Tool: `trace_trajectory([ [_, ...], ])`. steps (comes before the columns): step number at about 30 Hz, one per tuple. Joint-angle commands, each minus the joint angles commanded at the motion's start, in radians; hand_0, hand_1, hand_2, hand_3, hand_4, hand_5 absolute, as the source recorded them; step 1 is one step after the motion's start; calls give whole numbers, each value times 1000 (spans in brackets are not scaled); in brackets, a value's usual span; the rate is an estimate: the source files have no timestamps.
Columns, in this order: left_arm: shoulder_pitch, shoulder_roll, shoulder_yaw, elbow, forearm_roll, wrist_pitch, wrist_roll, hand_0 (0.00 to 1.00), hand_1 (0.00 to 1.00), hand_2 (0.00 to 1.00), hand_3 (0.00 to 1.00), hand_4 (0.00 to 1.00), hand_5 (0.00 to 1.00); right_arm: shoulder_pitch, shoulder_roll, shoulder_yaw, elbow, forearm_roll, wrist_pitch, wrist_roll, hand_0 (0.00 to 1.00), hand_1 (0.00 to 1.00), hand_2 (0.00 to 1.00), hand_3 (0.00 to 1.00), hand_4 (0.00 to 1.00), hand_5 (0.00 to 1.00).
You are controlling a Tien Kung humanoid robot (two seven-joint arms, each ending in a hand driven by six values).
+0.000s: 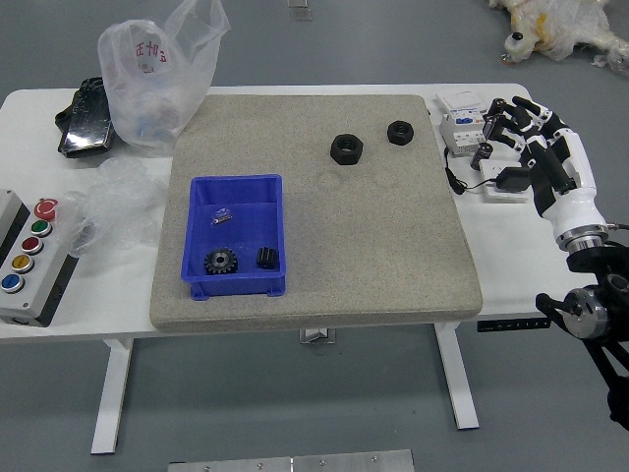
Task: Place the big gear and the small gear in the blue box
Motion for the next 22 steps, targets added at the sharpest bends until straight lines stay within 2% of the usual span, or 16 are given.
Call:
trace_trajectory([
  [15,1,27,0,-2,7,-10,0,712,534,542,673,699,497,-19,33,14,-20,82,41,50,701,733,732,690,860,533],
  [22,6,30,4,-2,4,-9,-4,712,534,542,673,699,497,-22,28,26,-17,78,41,49,702,730,731,689,857,533],
])
